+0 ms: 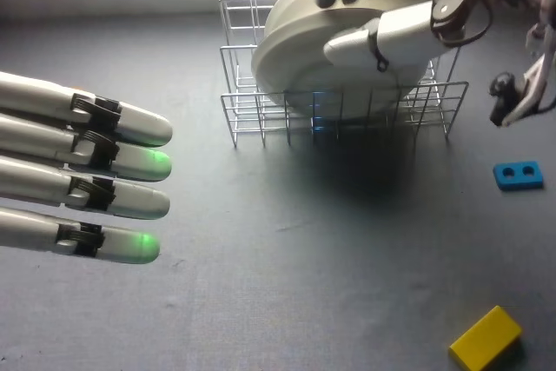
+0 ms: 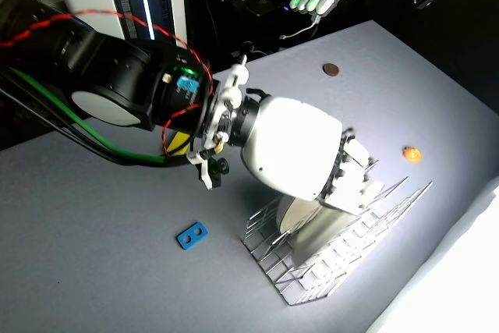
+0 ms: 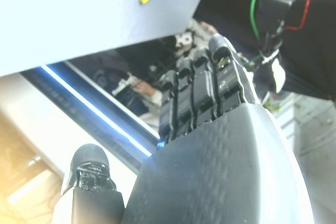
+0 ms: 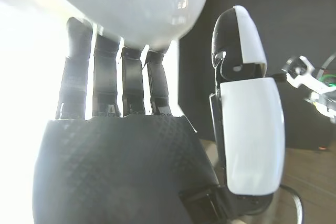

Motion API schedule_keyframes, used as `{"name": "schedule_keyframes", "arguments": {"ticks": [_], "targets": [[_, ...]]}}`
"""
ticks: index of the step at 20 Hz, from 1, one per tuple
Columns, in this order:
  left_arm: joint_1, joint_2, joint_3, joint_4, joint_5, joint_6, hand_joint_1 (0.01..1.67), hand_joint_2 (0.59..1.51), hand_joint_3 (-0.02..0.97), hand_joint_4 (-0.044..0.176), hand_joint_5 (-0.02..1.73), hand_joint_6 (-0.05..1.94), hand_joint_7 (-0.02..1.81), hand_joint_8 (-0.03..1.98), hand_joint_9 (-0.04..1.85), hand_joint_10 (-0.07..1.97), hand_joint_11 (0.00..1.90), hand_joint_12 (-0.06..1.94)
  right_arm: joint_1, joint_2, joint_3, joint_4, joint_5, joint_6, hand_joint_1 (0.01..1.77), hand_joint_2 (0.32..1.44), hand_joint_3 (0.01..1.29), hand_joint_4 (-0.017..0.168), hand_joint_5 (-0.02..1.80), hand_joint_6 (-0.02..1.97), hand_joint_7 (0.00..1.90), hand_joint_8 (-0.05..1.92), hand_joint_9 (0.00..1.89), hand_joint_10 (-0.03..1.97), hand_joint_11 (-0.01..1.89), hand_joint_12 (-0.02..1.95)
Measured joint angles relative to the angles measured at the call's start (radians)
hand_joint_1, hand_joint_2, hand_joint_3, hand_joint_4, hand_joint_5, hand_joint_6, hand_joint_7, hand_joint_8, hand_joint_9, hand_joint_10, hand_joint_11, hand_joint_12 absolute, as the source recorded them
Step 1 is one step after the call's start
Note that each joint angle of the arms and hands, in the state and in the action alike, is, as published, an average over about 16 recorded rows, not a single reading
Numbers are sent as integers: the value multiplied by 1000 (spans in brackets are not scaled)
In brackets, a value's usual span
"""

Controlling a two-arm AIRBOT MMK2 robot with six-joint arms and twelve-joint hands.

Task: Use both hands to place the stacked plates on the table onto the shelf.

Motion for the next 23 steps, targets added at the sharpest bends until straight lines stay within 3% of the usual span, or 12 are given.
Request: {"name": "schedule_keyframes", "arguments": {"ticks": [7, 10, 16, 20, 23], "targets": [[0, 0, 2, 0, 2, -2, 23, 1139, 5, 4, 147, 12, 137, 0, 106, 15, 15, 248, 9, 59, -103, -153, 94, -37, 873, 1041, 12, -3, 403, 1291, 428, 1482, 364, 1695, 198, 1930], [0, -1, 2, 0, 5, -3, 27, 1153, 5, 4, 199, 44, 209, 44, 175, 62, 39, 374, -1, 88, -153, -229, 130, -53, 861, 1028, 12, 0, 382, 1361, 423, 1554, 382, 1736, 231, 1927], [0, -1, 2, -2, 13, -5, 44, 1171, 3, 6, 528, 650, 585, 677, 528, 703, 363, 991, -36, 158, -243, -348, 170, -63, 715, 1031, 12, 2, 529, 1603, 609, 1724, 617, 1821, 538, 1921], [-1, -2, 2, -4, 16, -6, 52, 1183, 3, 8, 689, 906, 769, 945, 702, 974, 515, 1266, -54, 187, -277, -389, 178, -62, 646, 1037, 12, 2, 603, 1710, 697, 1792, 726, 1855, 679, 1917], [-1, -2, 2, -4, 19, -7, 62, 1194, 2, 9, 857, 1189, 962, 1244, 886, 1279, 674, 1581, -64, 207, -297, -405, 184, -61, 567, 1045, 12, 3, 674, 1823, 785, 1870, 836, 1899, 824, 1914]]}}
